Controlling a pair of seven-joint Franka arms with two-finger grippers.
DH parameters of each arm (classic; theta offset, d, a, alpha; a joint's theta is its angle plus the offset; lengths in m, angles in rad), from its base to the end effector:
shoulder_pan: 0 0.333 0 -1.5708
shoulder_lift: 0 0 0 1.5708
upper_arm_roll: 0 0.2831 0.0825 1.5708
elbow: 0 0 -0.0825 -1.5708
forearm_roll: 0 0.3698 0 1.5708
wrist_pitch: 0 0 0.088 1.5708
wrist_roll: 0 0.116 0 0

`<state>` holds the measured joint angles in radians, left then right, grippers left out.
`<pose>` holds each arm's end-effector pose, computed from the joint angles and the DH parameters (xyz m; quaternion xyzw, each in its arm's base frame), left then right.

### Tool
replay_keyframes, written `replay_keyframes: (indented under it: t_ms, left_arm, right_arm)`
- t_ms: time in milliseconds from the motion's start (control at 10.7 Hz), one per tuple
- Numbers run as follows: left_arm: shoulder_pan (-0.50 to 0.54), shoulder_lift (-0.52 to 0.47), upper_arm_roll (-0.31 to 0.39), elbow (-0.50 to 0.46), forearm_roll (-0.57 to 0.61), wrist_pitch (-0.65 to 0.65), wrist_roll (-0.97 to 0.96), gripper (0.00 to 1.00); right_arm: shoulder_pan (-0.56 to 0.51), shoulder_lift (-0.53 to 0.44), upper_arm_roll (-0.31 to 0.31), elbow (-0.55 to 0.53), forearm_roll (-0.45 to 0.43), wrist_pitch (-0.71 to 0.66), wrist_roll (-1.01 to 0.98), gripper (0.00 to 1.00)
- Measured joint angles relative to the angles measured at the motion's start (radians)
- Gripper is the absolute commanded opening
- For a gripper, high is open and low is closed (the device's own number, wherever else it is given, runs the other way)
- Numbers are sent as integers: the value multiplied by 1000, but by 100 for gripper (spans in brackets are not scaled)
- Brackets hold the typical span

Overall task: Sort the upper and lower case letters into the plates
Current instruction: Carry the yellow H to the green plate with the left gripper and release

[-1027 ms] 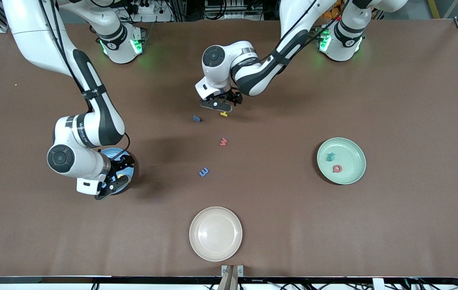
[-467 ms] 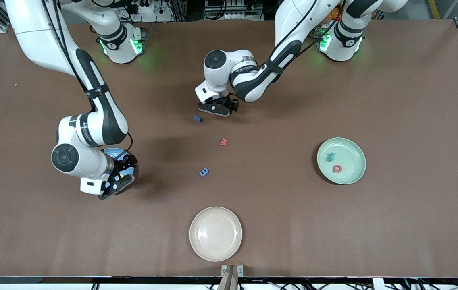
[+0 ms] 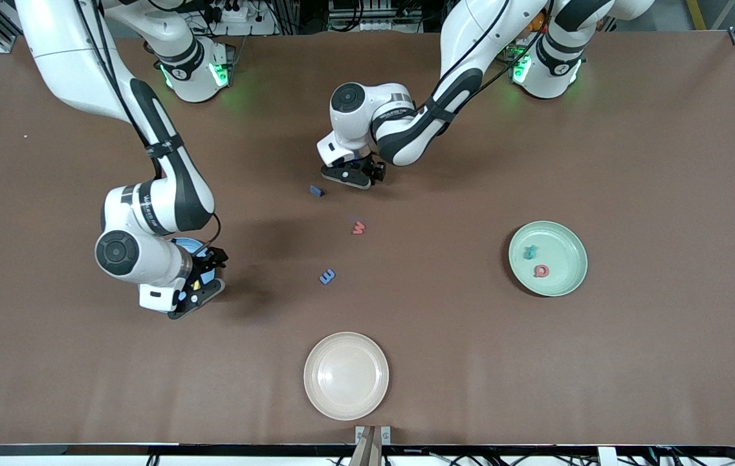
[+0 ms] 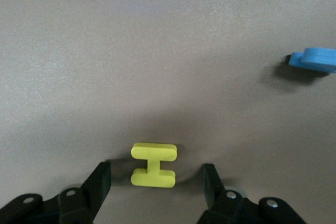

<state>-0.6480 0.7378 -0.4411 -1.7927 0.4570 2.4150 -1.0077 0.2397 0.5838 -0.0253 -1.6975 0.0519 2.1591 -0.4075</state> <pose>0.2986 -0.5421 0.1440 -0.9862 0.1653 0.0018 0.0065 0.6170 0.1380 0.2193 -0.9544 -0.2920 0.0593 0.0194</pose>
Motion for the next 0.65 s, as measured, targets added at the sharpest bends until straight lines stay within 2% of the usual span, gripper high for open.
replay_keyframes:
  t_ms: [93, 280, 373, 467, 653]
  left_arm:
    - [0, 1, 2, 0, 0, 9, 0, 52]
    - [2, -4, 2, 1, 1, 16, 0, 22]
    - [5, -9, 1, 1, 1, 15, 0, 12]
    - [9, -9, 6, 1, 2, 17, 2, 7]
    - [40, -12, 18, 5, 5, 17, 17, 2]
  right_arm:
    - [22, 1, 0, 0, 0, 2, 40, 100]
    - [69, 2, 1, 0, 0, 2, 130, 100]
    - [87, 2, 1, 0, 0, 4, 170, 100]
    - [96, 2, 1, 0, 0, 6, 204, 100]
    - [113, 2, 2, 1, 0, 7, 289, 100]
